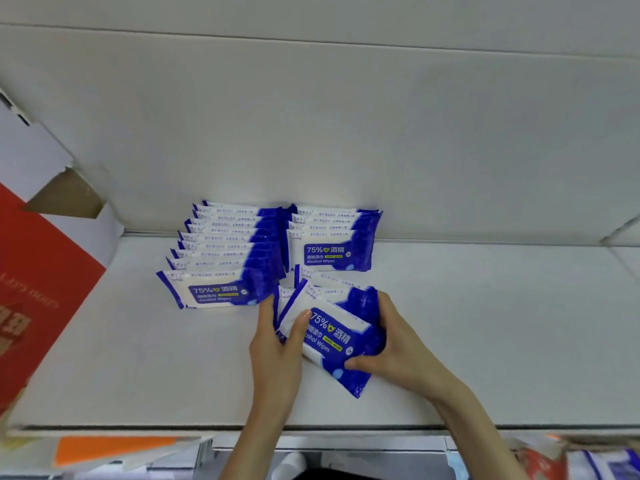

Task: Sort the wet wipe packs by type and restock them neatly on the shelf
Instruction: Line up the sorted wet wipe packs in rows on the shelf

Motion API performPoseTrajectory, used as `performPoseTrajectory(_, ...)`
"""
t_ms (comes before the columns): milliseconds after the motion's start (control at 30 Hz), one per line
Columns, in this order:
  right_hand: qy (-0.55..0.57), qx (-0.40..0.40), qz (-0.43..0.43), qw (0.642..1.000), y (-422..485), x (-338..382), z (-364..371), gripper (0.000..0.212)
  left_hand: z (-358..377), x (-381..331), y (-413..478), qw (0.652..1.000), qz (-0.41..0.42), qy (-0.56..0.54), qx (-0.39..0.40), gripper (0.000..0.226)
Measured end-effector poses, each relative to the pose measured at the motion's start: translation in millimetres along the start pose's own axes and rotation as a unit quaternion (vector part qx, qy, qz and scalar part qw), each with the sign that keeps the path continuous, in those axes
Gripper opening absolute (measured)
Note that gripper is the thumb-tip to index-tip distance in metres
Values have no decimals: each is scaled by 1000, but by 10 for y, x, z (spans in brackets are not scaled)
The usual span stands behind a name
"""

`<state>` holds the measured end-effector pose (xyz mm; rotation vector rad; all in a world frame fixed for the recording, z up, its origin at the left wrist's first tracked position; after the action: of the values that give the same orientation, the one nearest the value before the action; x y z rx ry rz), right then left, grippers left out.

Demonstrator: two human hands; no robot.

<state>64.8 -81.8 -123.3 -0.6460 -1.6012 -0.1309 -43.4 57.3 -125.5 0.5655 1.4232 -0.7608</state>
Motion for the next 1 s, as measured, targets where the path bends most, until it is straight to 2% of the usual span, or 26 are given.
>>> performPoseTrajectory(133, -58, -93, -47, 993, 98, 34, -247, 69, 73, -29, 101, 998, 43, 53, 13, 42)
performPoseTrajectory(233, -128, -93, -88, 984, 231, 187, -453, 58, 81, -117, 161, 984, 85, 156, 27, 53)
performPoseTrajectory(333, -168, -100, -116, 974, 424, 266, -555, 49, 52, -137, 215, 969, 107, 221, -22, 67)
performPoseTrajectory(533, -97, -180, -117, 972, 435, 57, -458, 68, 113, -47, 157, 931, 122, 327, -109, 76)
performPoseTrajectory(633, -63, -182, -144, 971, 427, 44, -391, 65, 137, 21, 174, 932, 114, 312, -141, 72)
performPoseTrajectory(767, -110, -160, -181, 964, 523, 163, -441, 61, 191, -39, 291, 920, 162, 322, -153, 68)
performPoseTrajectory(867, -99, -151, -186, 966, 573, 184, -534, 64, 181, -24, 370, 918, 154, 332, -152, 69)
performPoseTrajectory(1000, -79, -209, -191, 956, 495, 151, -523, 63, 237, -44, 322, 834, 208, 470, -198, 67)
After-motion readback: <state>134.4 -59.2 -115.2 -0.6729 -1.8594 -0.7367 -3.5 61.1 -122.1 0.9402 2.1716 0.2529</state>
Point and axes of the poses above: each hand's wrist, its own y-axis towards the middle knuckle, its own z-axis out of the palm, x = y × z, the point moved 4 cm from there along y, towards the middle knuckle, and after that the axes turned 9 degrees about x, right-handed, at the moved point
